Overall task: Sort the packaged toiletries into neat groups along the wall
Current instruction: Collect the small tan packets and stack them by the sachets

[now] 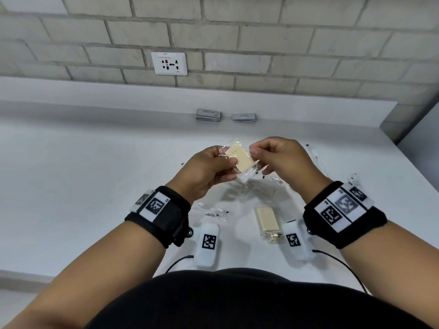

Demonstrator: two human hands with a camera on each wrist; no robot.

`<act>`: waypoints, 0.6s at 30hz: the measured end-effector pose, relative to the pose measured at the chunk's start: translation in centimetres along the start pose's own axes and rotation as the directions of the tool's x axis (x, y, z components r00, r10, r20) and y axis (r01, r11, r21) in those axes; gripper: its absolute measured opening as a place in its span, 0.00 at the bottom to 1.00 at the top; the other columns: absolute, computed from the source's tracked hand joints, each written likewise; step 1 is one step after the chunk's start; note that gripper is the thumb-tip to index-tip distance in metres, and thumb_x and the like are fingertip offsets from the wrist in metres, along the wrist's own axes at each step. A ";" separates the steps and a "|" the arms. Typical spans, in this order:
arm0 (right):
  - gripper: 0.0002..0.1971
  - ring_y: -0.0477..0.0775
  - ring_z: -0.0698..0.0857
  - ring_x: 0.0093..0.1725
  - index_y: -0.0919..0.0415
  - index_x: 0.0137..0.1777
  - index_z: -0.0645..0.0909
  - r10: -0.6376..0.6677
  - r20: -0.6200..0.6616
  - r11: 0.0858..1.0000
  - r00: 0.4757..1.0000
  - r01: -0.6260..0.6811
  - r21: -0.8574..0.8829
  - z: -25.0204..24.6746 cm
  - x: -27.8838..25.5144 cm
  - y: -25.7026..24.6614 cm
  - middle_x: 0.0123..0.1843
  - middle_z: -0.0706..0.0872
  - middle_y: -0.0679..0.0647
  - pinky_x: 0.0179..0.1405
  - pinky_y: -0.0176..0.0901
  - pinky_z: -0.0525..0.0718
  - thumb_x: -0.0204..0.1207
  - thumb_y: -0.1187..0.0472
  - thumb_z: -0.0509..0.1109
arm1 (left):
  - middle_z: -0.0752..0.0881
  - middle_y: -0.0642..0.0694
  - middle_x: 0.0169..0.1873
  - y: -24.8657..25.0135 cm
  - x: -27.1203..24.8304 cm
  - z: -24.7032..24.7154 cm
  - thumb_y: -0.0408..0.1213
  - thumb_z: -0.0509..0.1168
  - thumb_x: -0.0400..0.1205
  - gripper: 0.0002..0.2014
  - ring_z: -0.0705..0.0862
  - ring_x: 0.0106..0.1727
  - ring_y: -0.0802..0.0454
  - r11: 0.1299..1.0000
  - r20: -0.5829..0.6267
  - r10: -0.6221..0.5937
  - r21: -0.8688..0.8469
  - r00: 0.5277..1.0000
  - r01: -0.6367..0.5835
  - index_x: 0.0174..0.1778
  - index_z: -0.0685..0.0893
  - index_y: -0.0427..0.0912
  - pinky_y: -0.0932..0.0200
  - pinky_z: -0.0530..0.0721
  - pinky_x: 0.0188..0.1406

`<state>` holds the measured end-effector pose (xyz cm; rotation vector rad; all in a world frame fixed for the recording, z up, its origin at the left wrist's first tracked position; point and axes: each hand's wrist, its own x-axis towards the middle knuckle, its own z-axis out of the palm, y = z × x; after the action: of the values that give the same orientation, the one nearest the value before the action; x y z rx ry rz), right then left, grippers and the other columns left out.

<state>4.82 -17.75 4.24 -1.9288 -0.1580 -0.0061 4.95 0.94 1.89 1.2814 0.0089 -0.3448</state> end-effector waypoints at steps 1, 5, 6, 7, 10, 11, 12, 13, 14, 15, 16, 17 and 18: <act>0.04 0.50 0.84 0.31 0.54 0.39 0.88 0.028 0.005 1.000 1.000 -0.028 -0.010 0.0 0.2 -0.3 0.34 0.88 0.51 0.35 0.47 0.82 0.74 0.62 0.76 | 0.87 0.44 0.34 -0.1 0.0 0.1 0.24 0.66 0.80 0.06 0.87 0.31 0.55 0.999 0.017 0.008 0.034 1.000 -0.009 0.47 0.80 0.40 0.64 0.89 0.35; 0.05 0.50 0.80 0.28 0.59 0.36 0.86 0.043 0.036 0.995 0.998 -0.039 -0.096 -0.3 0.8 -0.9 0.29 0.84 0.55 0.28 0.36 0.76 0.73 0.65 0.75 | 0.88 0.42 0.39 0.0 0.0 0.2 0.26 0.67 0.80 0.07 0.89 0.36 0.53 0.998 0.045 0.020 0.063 0.999 -0.023 0.50 0.80 0.39 0.62 0.90 0.39; 0.04 0.49 0.80 0.28 0.60 0.36 0.86 0.041 0.034 0.996 0.999 -0.037 -0.085 -0.5 0.8 -1.1 0.29 0.85 0.56 0.27 0.35 0.76 0.72 0.65 0.75 | 0.89 0.43 0.40 0.0 0.0 0.0 0.28 0.67 0.81 0.06 0.90 0.38 0.52 0.999 0.047 0.020 0.046 0.999 -0.022 0.52 0.81 0.40 0.61 0.90 0.40; 0.04 0.49 0.80 0.27 0.60 0.36 0.87 0.038 0.034 0.997 0.999 -0.036 -0.061 -0.9 0.9 -1.3 0.29 0.85 0.56 0.27 0.35 0.75 0.72 0.66 0.75 | 0.90 0.44 0.42 0.2 -0.1 -0.1 0.32 0.66 0.82 0.06 0.91 0.41 0.51 0.999 0.043 0.022 0.024 0.999 -0.023 0.54 0.81 0.40 0.60 0.90 0.40; 0.06 0.49 0.81 0.27 0.60 0.35 0.86 0.048 0.061 0.999 0.997 -0.048 0.008 -2.1 1.2 -1.4 0.28 0.86 0.55 0.28 0.39 0.76 0.73 0.67 0.74 | 0.90 0.43 0.46 0.4 0.0 -0.7 0.43 0.61 0.86 0.13 0.90 0.43 0.50 0.999 -0.011 0.023 -0.041 1.000 -0.023 0.58 0.82 0.39 0.60 0.90 0.40; 0.06 0.50 0.81 0.27 0.60 0.35 0.86 0.053 0.066 0.998 0.996 -0.055 0.019 -2.4 1.2 -1.3 0.28 0.86 0.54 0.28 0.40 0.76 0.73 0.67 0.74 | 0.90 0.44 0.45 0.5 0.0 -0.7 0.45 0.60 0.86 0.14 0.90 0.42 0.51 0.999 -0.023 0.018 -0.049 1.000 -0.019 0.58 0.82 0.39 0.60 0.90 0.40; 0.06 0.50 0.81 0.26 0.60 0.36 0.86 0.057 0.063 0.998 0.996 -0.058 0.025 -2.4 1.2 -1.2 0.27 0.87 0.53 0.27 0.41 0.76 0.73 0.68 0.74 | 0.90 0.45 0.44 0.6 0.0 -0.8 0.45 0.59 0.86 0.14 0.90 0.41 0.52 0.999 -0.025 0.015 -0.044 1.000 -0.017 0.57 0.83 0.39 0.60 0.89 0.39; 0.06 0.49 0.81 0.25 0.61 0.36 0.86 0.060 0.054 0.997 0.997 -0.062 0.035 -2.4 1.2 -1.1 0.27 0.87 0.52 0.27 0.41 0.76 0.73 0.68 0.74 | 0.90 0.45 0.43 0.5 0.0 -0.7 0.44 0.60 0.86 0.13 0.90 0.40 0.52 0.999 -0.017 0.013 -0.030 1.000 -0.013 0.56 0.84 0.39 0.61 0.89 0.38; 0.06 0.49 0.80 0.24 0.61 0.36 0.86 0.065 0.041 0.996 0.997 -0.067 0.051 -2.1 1.1 -0.9 0.27 0.87 0.51 0.26 0.41 0.76 0.73 0.68 0.74 | 0.90 0.45 0.42 0.5 -0.1 -0.5 0.42 0.62 0.85 0.11 0.90 0.39 0.53 1.000 -0.008 0.012 -0.009 1.000 -0.012 0.54 0.84 0.39 0.62 0.89 0.37; 0.06 0.49 0.80 0.24 0.61 0.36 0.86 0.068 0.022 0.995 0.997 -0.069 0.067 -1.8 0.9 -0.8 0.27 0.87 0.50 0.26 0.40 0.76 0.73 0.68 0.74 | 0.90 0.44 0.41 0.4 -0.2 -0.2 0.38 0.64 0.84 0.08 0.90 0.38 0.53 1.000 0.003 0.013 0.015 1.000 -0.013 0.51 0.85 0.39 0.63 0.89 0.37; 0.05 0.49 0.79 0.25 0.62 0.37 0.86 0.071 0.002 0.994 0.997 -0.071 0.080 -1.5 0.8 -0.6 0.28 0.87 0.50 0.26 0.40 0.76 0.74 0.68 0.74 | 0.90 0.44 0.38 0.3 -0.2 0.1 0.35 0.66 0.83 0.05 0.90 0.36 0.54 0.999 0.008 0.015 0.045 1.000 -0.016 0.48 0.85 0.38 0.64 0.88 0.35; 0.05 0.49 0.79 0.25 0.62 0.37 0.85 0.074 -0.012 0.994 0.997 -0.072 0.087 -1.2 0.6 -0.4 0.28 0.87 0.51 0.25 0.40 0.76 0.74 0.68 0.73 | 0.89 0.44 0.36 0.2 -0.1 0.3 0.32 0.67 0.81 0.03 0.90 0.35 0.55 0.997 0.004 0.015 0.072 1.000 -0.015 0.46 0.86 0.38 0.65 0.88 0.34; 0.04 0.50 0.78 0.25 0.63 0.38 0.85 0.076 -0.015 0.993 0.997 -0.074 0.093 -1.0 0.4 -0.2 0.29 0.86 0.52 0.25 0.40 0.76 0.74 0.68 0.73 | 0.89 0.44 0.34 0.2 -0.1 0.5 0.31 0.68 0.80 0.01 0.90 0.34 0.56 0.996 -0.007 0.010 0.094 1.000 -0.009 0.44 0.85 0.38 0.66 0.88 0.33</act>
<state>5.29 -18.52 4.84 -1.8402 -0.0725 0.0331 4.84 0.51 2.18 1.3752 -0.0074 -0.3352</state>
